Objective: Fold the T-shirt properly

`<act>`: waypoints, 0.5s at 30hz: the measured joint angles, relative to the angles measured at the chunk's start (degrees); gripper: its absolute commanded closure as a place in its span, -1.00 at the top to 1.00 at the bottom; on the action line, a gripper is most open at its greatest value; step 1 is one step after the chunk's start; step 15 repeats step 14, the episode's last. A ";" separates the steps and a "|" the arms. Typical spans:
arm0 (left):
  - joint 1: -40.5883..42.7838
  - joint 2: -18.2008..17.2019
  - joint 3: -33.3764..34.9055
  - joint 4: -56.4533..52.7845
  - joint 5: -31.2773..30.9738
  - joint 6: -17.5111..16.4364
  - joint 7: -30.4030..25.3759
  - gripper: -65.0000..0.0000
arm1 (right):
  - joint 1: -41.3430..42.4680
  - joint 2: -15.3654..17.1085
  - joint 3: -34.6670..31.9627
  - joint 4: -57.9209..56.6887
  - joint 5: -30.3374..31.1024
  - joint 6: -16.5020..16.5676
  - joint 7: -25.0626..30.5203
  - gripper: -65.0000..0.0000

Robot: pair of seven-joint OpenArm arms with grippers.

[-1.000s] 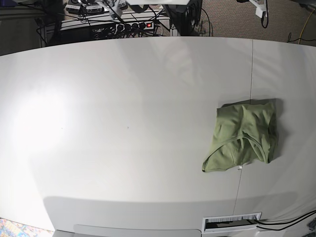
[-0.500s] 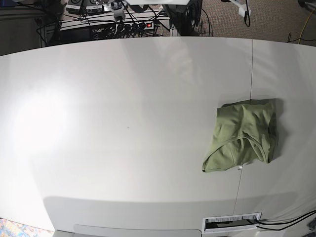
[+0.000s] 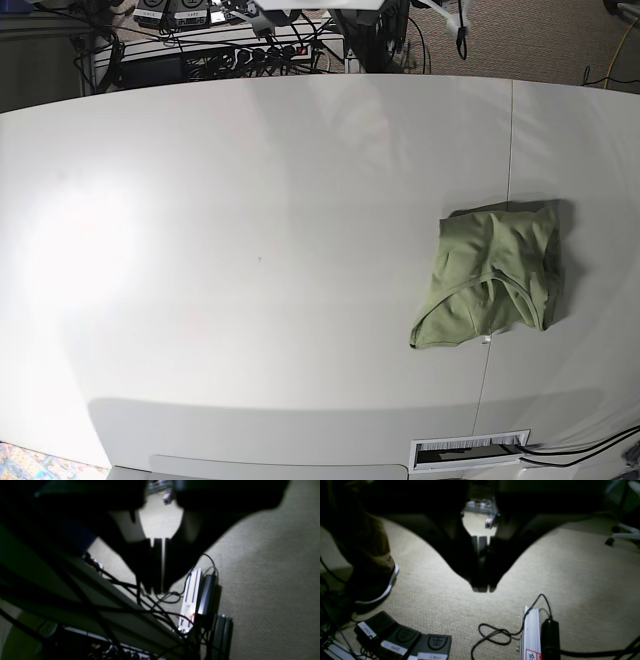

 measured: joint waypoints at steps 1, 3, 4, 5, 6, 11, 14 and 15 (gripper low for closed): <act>0.00 -0.02 1.38 0.00 0.50 0.26 0.02 -1.00 | 0.02 -0.33 -0.07 0.02 0.31 0.04 -0.17 -1.00; 0.02 -0.17 5.49 0.00 2.89 1.49 -1.09 -1.00 | 0.00 -1.11 -0.09 0.00 0.50 0.07 -0.44 -1.00; 0.04 -0.17 7.85 0.00 4.24 2.69 -2.49 -1.00 | 0.02 -1.46 -0.09 0.00 0.50 0.07 -0.63 -1.00; 0.04 -0.17 10.27 0.00 4.98 3.78 -3.85 -1.00 | 0.17 -1.66 -0.17 0.00 0.50 0.28 -0.87 -1.00; 0.02 -0.59 12.70 0.00 5.57 4.63 -5.35 -1.00 | 0.33 -1.73 -0.20 0.00 0.48 0.70 -1.25 -1.00; -0.15 -1.55 22.58 0.33 6.10 10.86 -6.34 -1.00 | 0.63 -1.27 -0.13 0.00 0.46 0.00 -1.20 -1.00; -0.20 -1.92 26.23 0.44 6.36 12.70 -6.29 -1.00 | 0.48 -1.29 -0.13 0.00 0.46 0.02 -1.22 -1.00; -0.20 -1.92 26.23 0.44 6.36 12.70 -6.29 -1.00 | 0.48 -1.29 -0.13 0.00 0.46 0.02 -1.22 -1.00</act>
